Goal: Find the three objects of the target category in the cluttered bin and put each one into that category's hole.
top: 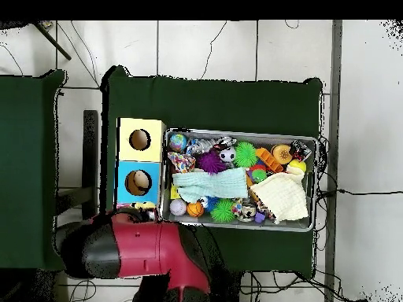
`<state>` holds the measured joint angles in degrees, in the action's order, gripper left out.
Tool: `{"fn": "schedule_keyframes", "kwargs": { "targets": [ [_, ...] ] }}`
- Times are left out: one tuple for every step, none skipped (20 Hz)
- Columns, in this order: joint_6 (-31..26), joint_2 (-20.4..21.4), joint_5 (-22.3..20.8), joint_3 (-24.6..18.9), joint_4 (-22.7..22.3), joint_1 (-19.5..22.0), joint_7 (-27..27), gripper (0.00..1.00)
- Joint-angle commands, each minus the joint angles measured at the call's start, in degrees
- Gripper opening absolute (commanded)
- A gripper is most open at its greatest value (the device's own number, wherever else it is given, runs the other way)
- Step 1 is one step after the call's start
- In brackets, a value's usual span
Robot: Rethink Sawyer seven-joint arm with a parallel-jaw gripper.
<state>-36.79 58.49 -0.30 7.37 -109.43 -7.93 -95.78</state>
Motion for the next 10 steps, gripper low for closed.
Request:
{"fn": "schedule_keyframes", "kwargs": {
  "targets": [
    [-7.65,5.37,2.14,0.61,-4.53,-0.32,-10.00,0.00],
    [-7.66,5.63,2.26,0.61,-4.80,-0.34,-9.95,0.00],
    [-7.71,5.76,2.25,0.67,-4.91,-0.42,-9.96,0.00],
    [-7.55,5.99,2.37,0.62,-5.28,-0.34,-9.80,0.00],
    [-7.57,6.07,2.36,0.62,-5.36,-0.32,-9.75,0.00],
    [-7.49,6.20,2.37,0.63,-5.61,-0.21,-9.56,0.00],
    [-7.52,6.37,2.36,0.69,-5.82,-0.16,-9.47,0.00],
    [-7.52,6.39,2.25,0.73,-5.82,-0.16,-9.49,0.00],
    [-7.43,6.34,2.19,0.75,-5.87,-0.14,-9.58,0.00],
    [-7.23,6.33,2.16,0.68,-6.05,-0.11,-9.54,0.00]
  ]
}}
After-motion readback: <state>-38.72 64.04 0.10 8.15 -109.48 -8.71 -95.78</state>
